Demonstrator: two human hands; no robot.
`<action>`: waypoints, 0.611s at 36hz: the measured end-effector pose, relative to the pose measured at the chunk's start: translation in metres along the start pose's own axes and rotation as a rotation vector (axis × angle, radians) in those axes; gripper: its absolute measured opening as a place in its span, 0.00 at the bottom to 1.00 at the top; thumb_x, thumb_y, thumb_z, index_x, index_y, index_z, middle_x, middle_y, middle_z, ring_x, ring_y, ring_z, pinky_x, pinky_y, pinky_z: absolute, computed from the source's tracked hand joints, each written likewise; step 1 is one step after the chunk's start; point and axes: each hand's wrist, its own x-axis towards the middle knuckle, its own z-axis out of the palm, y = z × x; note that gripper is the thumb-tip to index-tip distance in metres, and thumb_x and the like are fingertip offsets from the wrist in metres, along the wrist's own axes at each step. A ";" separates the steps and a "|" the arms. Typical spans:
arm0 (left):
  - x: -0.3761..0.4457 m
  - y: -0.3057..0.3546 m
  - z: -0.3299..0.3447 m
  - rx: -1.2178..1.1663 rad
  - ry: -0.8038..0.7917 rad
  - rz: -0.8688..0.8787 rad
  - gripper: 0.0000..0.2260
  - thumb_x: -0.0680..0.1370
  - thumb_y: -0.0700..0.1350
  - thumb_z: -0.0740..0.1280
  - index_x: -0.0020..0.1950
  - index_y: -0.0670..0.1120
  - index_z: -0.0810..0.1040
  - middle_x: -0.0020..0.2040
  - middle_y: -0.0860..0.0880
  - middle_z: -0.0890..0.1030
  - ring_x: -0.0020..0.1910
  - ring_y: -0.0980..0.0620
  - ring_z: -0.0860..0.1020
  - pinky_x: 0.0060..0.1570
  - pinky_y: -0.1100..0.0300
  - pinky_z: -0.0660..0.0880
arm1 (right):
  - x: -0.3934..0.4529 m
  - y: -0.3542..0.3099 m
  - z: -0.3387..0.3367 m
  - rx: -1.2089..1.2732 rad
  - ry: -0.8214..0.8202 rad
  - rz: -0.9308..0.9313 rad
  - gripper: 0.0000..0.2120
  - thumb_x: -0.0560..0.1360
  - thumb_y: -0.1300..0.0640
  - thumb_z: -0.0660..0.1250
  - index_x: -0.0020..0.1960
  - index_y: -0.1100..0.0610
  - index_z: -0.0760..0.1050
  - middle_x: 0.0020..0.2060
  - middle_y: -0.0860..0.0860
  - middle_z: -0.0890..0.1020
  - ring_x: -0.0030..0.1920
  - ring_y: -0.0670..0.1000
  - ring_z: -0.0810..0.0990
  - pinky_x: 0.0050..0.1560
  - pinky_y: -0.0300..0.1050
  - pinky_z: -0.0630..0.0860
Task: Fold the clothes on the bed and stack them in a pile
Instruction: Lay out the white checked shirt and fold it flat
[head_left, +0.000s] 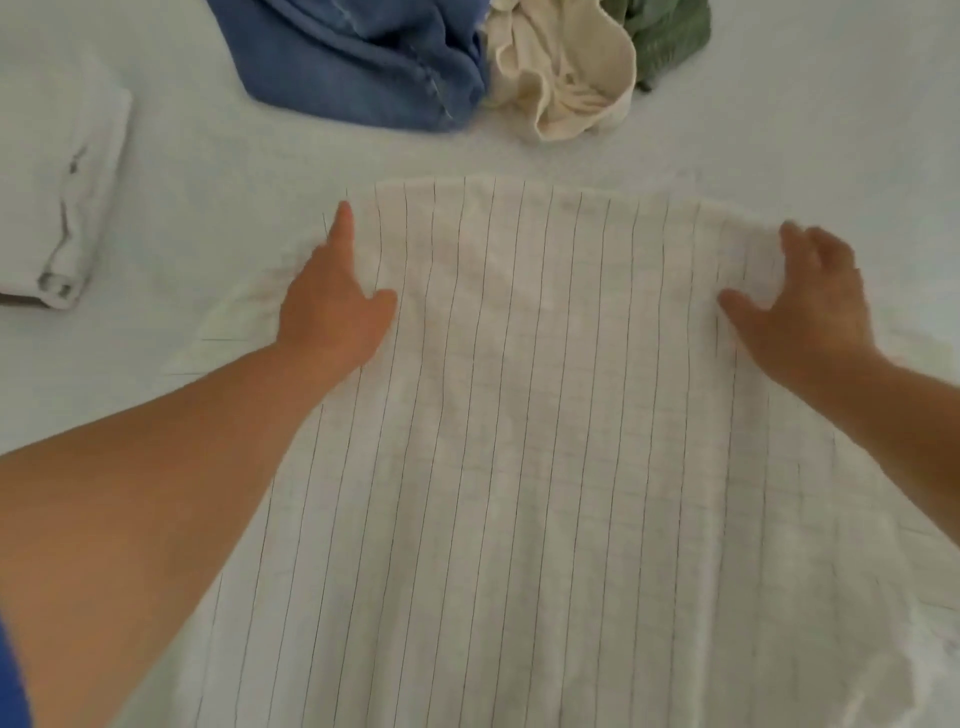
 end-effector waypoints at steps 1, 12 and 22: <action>-0.011 -0.004 0.005 0.100 0.014 0.100 0.35 0.77 0.50 0.64 0.77 0.54 0.45 0.77 0.46 0.56 0.75 0.44 0.56 0.71 0.48 0.56 | -0.014 -0.002 0.008 -0.067 -0.017 -0.108 0.35 0.76 0.44 0.61 0.76 0.53 0.50 0.76 0.54 0.53 0.75 0.56 0.51 0.74 0.55 0.49; -0.029 -0.032 0.012 0.360 -0.343 0.258 0.27 0.78 0.58 0.57 0.76 0.59 0.53 0.78 0.50 0.45 0.76 0.50 0.43 0.72 0.47 0.42 | -0.047 -0.008 0.041 -0.313 -0.293 -0.291 0.34 0.75 0.38 0.54 0.76 0.47 0.49 0.77 0.49 0.47 0.75 0.49 0.41 0.71 0.50 0.36; -0.067 -0.112 -0.063 -0.100 0.306 -0.413 0.25 0.72 0.60 0.66 0.60 0.44 0.72 0.58 0.44 0.73 0.56 0.44 0.72 0.54 0.50 0.69 | -0.070 -0.132 0.041 -0.157 -0.253 -0.494 0.25 0.73 0.52 0.66 0.69 0.56 0.67 0.68 0.53 0.68 0.70 0.55 0.60 0.69 0.53 0.55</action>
